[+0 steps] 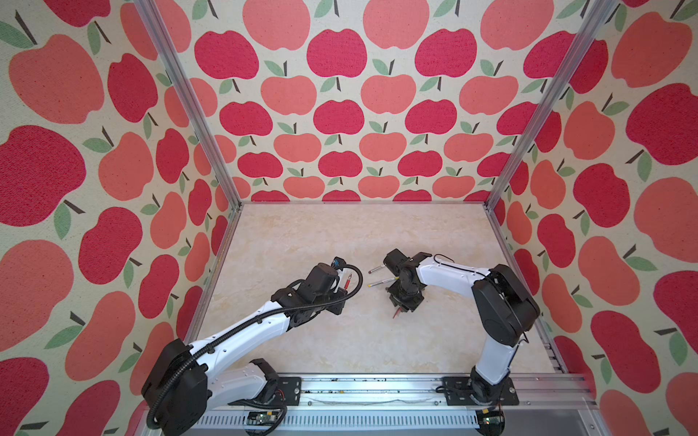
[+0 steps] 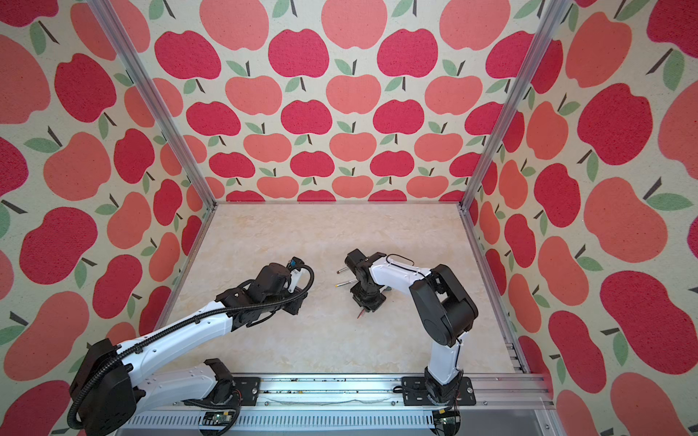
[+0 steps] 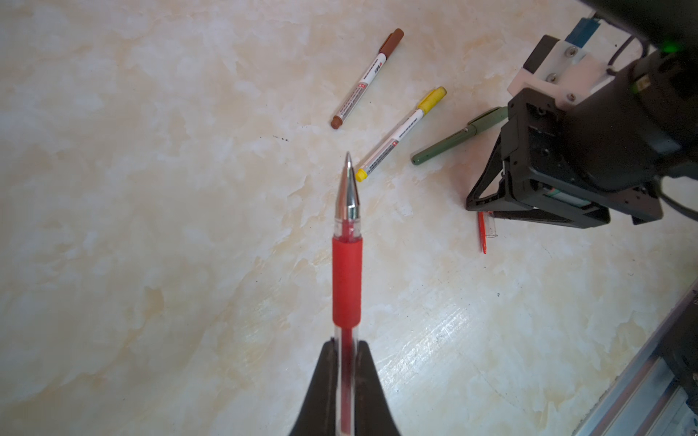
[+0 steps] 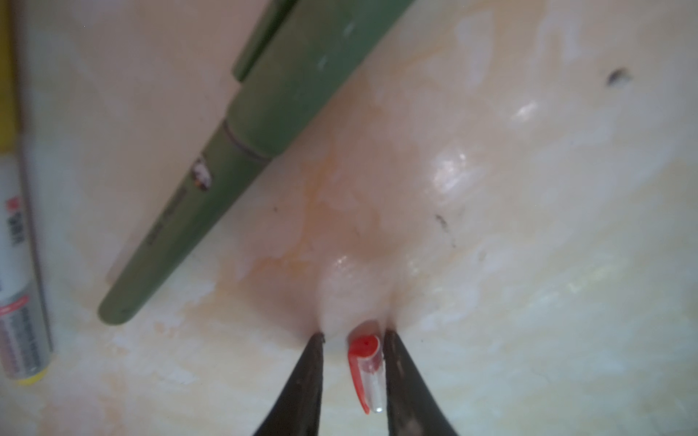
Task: Insert the pens into the pen caps
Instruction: 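Lower the right gripper onto the clear red cap and close on it, then lift the red cap with the right gripper and carry it above the red pen tip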
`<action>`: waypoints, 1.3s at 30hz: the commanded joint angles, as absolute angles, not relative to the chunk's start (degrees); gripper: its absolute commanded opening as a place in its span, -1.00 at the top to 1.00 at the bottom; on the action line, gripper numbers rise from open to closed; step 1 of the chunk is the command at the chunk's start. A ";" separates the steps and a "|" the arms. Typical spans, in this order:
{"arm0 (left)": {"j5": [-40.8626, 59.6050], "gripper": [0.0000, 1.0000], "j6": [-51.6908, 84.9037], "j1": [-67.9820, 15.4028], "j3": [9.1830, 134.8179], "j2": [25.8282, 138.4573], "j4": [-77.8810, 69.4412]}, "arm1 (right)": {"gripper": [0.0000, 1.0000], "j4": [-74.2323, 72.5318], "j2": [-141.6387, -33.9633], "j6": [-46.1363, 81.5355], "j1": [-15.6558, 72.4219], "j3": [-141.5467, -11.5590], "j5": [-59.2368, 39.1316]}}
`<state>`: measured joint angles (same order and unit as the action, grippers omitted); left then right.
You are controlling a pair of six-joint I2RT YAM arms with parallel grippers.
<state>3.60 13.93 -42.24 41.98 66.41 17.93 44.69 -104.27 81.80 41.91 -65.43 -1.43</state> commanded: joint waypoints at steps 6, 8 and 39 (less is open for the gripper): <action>2.60 1.00 13.18 -42.58 41.58 65.27 18.53 | 0.35 45.90 -106.45 77.83 41.61 -64.92 -2.01; 2.38 1.00 13.08 -43.02 41.65 65.04 18.63 | 0.34 46.12 -106.00 78.05 41.90 -64.94 -1.80; 1.15 1.00 12.65 -45.00 41.66 63.00 18.96 | 0.75 46.72 -105.88 80.78 43.86 -65.63 -0.81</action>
<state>2.11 13.74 -44.77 41.98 63.72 17.98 46.09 -104.33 80.60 43.88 -65.73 -1.19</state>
